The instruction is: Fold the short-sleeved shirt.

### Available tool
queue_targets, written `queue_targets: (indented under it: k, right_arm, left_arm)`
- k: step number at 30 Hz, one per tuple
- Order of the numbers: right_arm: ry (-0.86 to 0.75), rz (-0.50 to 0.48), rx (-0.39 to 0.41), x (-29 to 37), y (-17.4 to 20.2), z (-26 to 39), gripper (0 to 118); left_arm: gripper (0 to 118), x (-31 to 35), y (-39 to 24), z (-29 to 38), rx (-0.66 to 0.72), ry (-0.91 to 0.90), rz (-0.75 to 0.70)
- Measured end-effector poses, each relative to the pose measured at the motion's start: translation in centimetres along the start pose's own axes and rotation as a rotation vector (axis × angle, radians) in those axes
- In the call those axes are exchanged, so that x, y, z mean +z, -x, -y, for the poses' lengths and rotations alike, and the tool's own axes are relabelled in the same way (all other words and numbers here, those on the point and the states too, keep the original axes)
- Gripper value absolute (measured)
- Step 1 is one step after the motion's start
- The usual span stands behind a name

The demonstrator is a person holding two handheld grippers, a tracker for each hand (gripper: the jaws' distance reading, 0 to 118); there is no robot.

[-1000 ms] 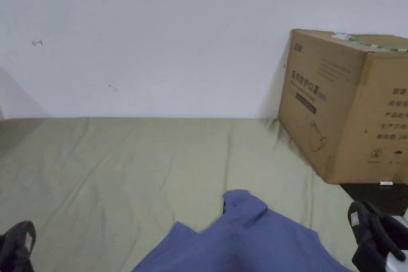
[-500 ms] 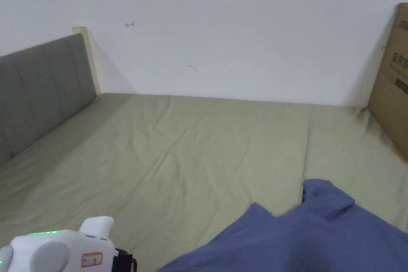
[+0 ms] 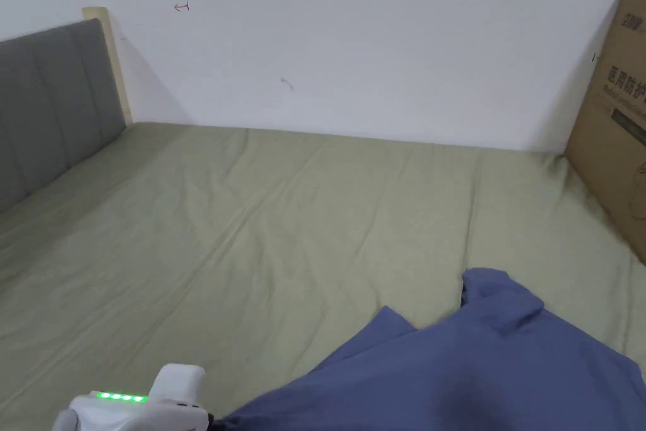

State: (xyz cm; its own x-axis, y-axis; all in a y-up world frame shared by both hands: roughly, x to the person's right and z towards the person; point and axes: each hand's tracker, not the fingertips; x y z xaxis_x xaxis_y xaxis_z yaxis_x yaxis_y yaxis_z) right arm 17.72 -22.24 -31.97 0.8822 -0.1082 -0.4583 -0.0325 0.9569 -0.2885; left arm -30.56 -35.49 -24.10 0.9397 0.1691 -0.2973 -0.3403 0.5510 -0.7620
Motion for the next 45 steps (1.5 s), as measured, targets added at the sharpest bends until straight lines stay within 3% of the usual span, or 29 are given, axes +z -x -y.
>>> queue_targets:
  k: [6,8,13,18,19,20,22,24,29,32,34,36,37,39,40,45]
  right_arm:
    - [0.042,-0.023,-0.071,-3.2,-1.2,0.0,8]
    - [0.038,-0.042,-0.07,-5.5,-2.0,-0.4,8]
    - [0.187,-0.098,-0.023,-16.1,-4.8,-3.0,8]
    - [0.462,-0.12,-0.089,-30.0,-8.0,-5.3,9]
    - [0.493,-0.109,-0.101,-32.8,-8.5,-5.1,16]
    - [0.526,-0.102,-0.102,-34.7,-8.8,-5.0,39]
    - [0.645,-0.103,-0.116,-39.4,-9.6,-4.1,115]
    - [0.769,-0.043,-0.084,-42.8,-10.0,-2.5,118]
    - [0.882,0.051,0.047,-47.9,-10.8,0.4,117]
    - [0.993,0.022,0.102,-48.5,-10.3,2.1,113]
    - [0.966,0.026,0.177,-47.6,-9.5,2.7,106]
    - [0.947,0.008,0.114,-46.9,-9.0,1.9,85]
    - [0.938,0.017,0.117,-45.8,-8.8,1.7,66]
    - [0.912,-0.002,0.126,-44.5,-8.4,0.7,16]
    - [0.909,-0.047,0.113,-43.5,-8.2,0.2,8]
    - [0.638,-0.06,0.059,-34.1,-8.0,-3.2,8]
  left_arm:
    - [5,5.7,-2.2,2.6,0.098,-0.455,-0.007]
    - [5,5.0,-3.2,3.0,0.063,-0.426,-0.07]
    - [5,4.3,-2.4,1.9,0.1,-0.34,-0.005]
    - [5,4.9,-2.2,1.0,0.159,-0.325,0.015]
    - [5,4.9,-2.2,0.9,0.165,-0.33,0.02]
    - [5,4.8,-2.4,0.8,0.169,-0.328,0.021]
    - [5,4.9,-2.6,0.6,0.179,-0.323,0.012]
    - [5,5.1,-2.7,0.5,0.179,-0.335,-0.001]
    - [5,5.8,-2.6,-0.5,0.179,-0.348,0.006]
    - [5,6.0,-3.0,-1.0,0.162,-0.349,-0.001]
    - [5,6.1,-3.0,-1.3,0.15,-0.353,0.004]
    - [5,6.1,-3.2,-1.4,0.135,-0.351,0.001]
    - [5,6.2,-3.2,-1.4,0.13,-0.349,-0.002]
    - [5,6.4,-3.2,-1.3,0.13,-0.352,-0.002]
    - [5,6.6,-3.2,-1.2,0.132,-0.354,0.002]
    - [5,7.8,-2.8,-0.9,0.167,-0.359,0.047]
